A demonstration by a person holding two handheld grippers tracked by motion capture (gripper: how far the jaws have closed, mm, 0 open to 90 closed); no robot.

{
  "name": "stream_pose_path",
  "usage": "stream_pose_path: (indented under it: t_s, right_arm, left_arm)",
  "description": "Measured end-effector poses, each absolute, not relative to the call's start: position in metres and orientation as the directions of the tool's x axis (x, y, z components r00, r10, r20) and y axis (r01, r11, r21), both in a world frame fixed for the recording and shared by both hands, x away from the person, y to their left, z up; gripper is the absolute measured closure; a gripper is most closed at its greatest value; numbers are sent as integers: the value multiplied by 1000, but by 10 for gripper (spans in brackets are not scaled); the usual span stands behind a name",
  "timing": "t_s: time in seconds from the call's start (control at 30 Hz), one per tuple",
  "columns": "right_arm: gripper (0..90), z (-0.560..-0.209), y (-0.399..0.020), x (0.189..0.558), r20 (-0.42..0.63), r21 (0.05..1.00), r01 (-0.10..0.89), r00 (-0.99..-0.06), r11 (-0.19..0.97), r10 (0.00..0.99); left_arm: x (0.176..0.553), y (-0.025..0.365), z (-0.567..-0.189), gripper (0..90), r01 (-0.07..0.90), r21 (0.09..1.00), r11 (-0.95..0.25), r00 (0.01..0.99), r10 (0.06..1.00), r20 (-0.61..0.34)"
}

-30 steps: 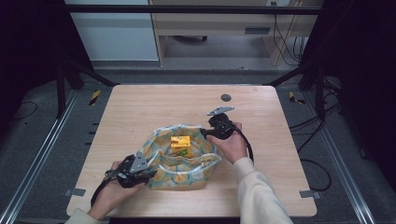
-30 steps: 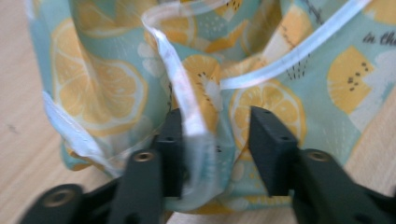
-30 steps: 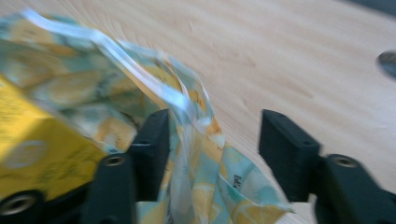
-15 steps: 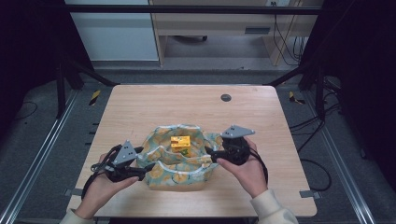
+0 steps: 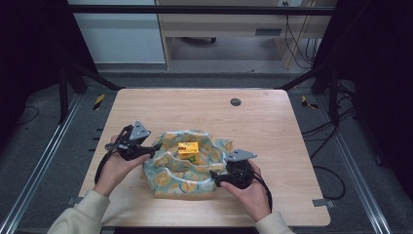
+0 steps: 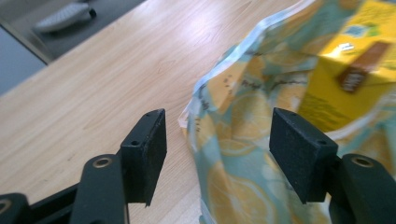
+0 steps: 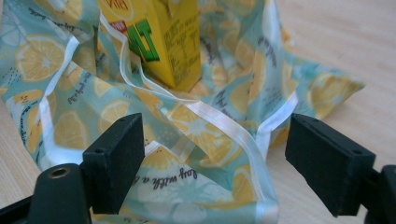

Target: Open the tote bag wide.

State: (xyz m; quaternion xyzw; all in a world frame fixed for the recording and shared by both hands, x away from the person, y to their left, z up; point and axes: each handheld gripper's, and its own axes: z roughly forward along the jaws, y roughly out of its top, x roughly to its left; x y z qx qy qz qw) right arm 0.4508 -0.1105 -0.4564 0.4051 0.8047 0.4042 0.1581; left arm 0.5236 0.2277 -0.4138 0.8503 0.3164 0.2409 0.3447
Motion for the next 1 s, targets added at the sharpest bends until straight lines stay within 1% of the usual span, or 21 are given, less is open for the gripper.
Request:
stream_pose_path:
  t_s: [0.1, 0.13, 0.17, 0.2, 0.23, 0.27, 0.33, 0.37, 0.4, 0.43, 0.47, 0.53, 0.57, 0.63, 0.7, 0.83, 0.93, 1.0]
  right_arm:
    - [207, -461, -110, 452, 75, 762, 541, -619, 356, 782]
    - [254, -464, -111, 452, 87, 754, 552, -621, 355, 779]
    - [254, -464, -111, 452, 87, 754, 552, -621, 355, 779]
    - [339, -467, -109, 452, 97, 745, 562, -624, 359, 775]
    - [425, -468, -109, 452, 99, 743, 562, -629, 363, 771]
    - [469, -469, -108, 452, 98, 738, 560, -641, 377, 761]
    - [608, -472, -106, 454, 106, 729, 564, -653, 388, 750]
    - [608, -472, -106, 454, 106, 729, 564, -653, 388, 750]
    - [735, -474, -104, 455, 103, 722, 565, -658, 399, 746]
    - [789, -474, -105, 456, 99, 721, 562, -662, 405, 743]
    - [824, -474, -105, 457, 96, 725, 558, -661, 403, 744]
    - [841, -472, -107, 458, 89, 732, 548, -665, 404, 741]
    - [869, -468, -114, 459, 59, 743, 529, -663, 410, 746]
    - [873, -466, -116, 459, 56, 742, 532, -656, 408, 753]
    - [879, -467, -128, 461, 49, 731, 543, -646, 413, 761]
    - [882, -472, -134, 460, 49, 708, 557, -653, 435, 756]
    - [882, -473, -135, 460, 35, 693, 561, -653, 452, 756]
    - [884, -475, -136, 461, 24, 682, 562, -657, 468, 753]
  left_arm:
    - [530, 226, -421, 379, 399, 723, -564, 683, 709, 176]
    - [532, 225, -425, 383, 408, 716, -566, 684, 709, 170]
    - [533, 224, -429, 383, 411, 705, -578, 687, 705, 177]
    - [534, 224, -432, 419, 415, 696, -587, 686, 703, 184]
    - [536, 223, -438, 459, 431, 686, -587, 691, 703, 168]
    - [536, 223, -438, 499, 431, 686, -587, 691, 703, 168]
    - [538, 223, -445, 621, 449, 659, -603, 696, 699, 165]
    - [538, 223, -445, 692, 449, 659, -603, 696, 699, 165]
    - [537, 224, -444, 760, 453, 671, -587, 688, 709, 155]
    - [536, 224, -442, 806, 451, 682, -576, 686, 712, 148]
    - [535, 224, -440, 839, 445, 692, -568, 681, 716, 150]
    - [534, 224, -437, 884, 437, 702, -562, 681, 717, 149]
    - [531, 225, -433, 891, 423, 707, -567, 678, 716, 168]
    - [531, 226, -433, 893, 422, 699, -577, 677, 714, 181]
    - [532, 231, -438, 895, 442, 693, -570, 672, 722, 165]
    - [533, 235, -447, 894, 459, 679, -572, 671, 725, 157]
    - [533, 234, -453, 893, 465, 661, -589, 677, 718, 164]
    - [534, 232, -460, 892, 467, 631, -619, 683, 706, 187]
